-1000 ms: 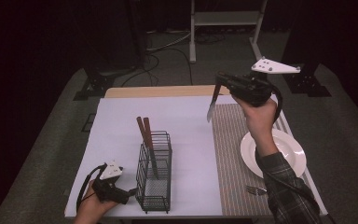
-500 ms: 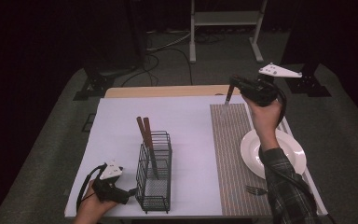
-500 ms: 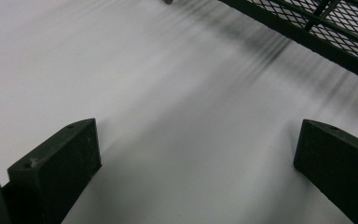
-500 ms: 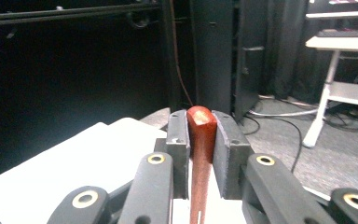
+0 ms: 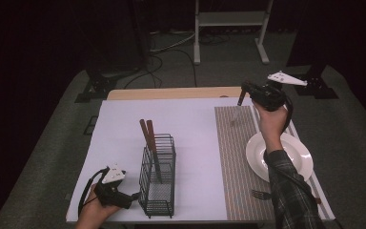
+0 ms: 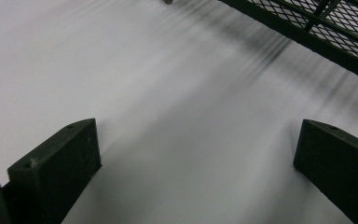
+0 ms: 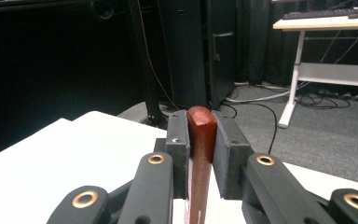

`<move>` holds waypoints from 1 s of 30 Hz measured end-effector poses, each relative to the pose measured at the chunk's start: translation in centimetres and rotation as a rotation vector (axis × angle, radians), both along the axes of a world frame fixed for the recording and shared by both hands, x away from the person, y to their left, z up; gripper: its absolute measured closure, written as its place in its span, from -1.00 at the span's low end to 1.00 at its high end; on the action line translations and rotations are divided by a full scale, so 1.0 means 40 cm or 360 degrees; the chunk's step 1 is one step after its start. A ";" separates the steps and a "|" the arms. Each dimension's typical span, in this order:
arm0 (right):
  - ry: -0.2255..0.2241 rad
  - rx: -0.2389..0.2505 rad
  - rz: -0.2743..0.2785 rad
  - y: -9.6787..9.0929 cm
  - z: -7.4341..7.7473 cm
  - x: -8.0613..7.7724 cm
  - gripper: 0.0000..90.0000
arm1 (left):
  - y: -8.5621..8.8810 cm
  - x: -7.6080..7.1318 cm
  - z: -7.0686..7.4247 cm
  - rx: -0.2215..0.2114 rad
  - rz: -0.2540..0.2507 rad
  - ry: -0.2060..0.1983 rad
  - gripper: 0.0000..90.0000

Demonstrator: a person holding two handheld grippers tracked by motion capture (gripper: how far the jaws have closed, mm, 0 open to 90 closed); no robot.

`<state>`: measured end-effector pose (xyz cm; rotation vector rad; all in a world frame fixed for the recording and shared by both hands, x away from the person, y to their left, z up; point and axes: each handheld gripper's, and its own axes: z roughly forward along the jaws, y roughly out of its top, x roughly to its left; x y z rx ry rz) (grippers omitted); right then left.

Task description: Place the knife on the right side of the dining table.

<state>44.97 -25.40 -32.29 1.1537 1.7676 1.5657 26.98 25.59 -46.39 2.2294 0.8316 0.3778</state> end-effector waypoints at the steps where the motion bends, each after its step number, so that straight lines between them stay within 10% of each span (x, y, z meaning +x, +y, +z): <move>1: 0.0004 -0.0004 -0.0004 -0.002 -0.003 0.002 0.72 | 0.000 0.000 0.000 -0.0001 0.0001 0.0001 -1.00; 30: 0.0095 0.0032 -0.0102 -0.046 -0.047 0.006 0.69 | 0.000 0.000 0.000 0.0000 0.0000 0.0000 -1.00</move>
